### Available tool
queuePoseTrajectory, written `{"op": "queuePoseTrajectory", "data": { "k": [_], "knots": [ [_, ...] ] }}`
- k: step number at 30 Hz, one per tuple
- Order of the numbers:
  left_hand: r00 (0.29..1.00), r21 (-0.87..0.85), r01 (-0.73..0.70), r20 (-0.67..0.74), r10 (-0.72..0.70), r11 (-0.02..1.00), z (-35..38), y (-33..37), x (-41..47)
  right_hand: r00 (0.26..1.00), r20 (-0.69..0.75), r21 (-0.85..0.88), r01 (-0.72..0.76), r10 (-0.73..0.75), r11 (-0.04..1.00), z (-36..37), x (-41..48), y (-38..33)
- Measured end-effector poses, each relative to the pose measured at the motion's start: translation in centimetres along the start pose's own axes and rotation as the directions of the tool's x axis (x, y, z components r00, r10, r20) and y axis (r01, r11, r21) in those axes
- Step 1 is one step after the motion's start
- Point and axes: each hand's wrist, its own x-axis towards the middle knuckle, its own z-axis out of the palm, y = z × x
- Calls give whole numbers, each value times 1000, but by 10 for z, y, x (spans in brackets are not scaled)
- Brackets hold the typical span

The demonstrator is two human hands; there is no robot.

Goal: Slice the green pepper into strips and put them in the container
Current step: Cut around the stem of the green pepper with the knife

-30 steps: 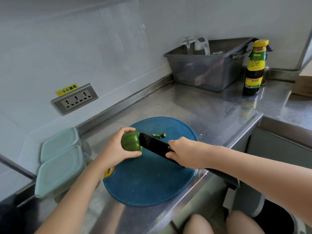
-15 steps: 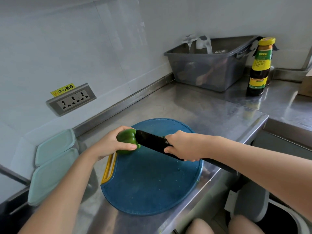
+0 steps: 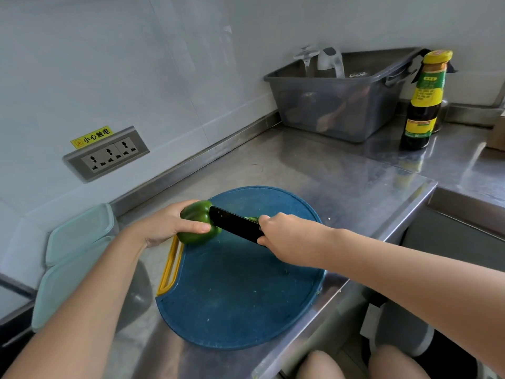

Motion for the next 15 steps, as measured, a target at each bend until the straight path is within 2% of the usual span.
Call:
{"op": "queuePoseTrajectory", "data": {
  "k": [5, 6, 8, 9, 11, 13, 15],
  "knots": [
    [999, 15, 39, -31, -39, 999, -2, 2, -5, 999, -24, -12, -21, 20, 1000, 3, -1, -5],
    [997, 86, 44, -71, -37, 995, 0, 3, -9, 999, -22, -9, -28, 28, 1000, 2, -2, -6],
    [968, 329, 74, -251, 11, 942, 12, 1, -16, 999, -19, 2, -31, 31, 1000, 1, -3, -7],
    [937, 432, 75, -339, 85, 899, 21, 0, -20, 999, -19, 1, -28, 28, 1000, -1, -4, -7],
    [864, 536, 77, -458, 212, 841, 38, 0, -25, 1000, -19, -31, -9, 8, 999, -5, -5, -8],
    [834, 556, 77, -491, 253, 827, 42, -1, -30, 999, -14, -73, 28, -29, 997, -11, -9, -9],
    [871, 572, 95, -444, 210, 815, 40, 2, -41, 996, 26, -131, 90, -88, 987, -17, -16, -8]
  ]
}}
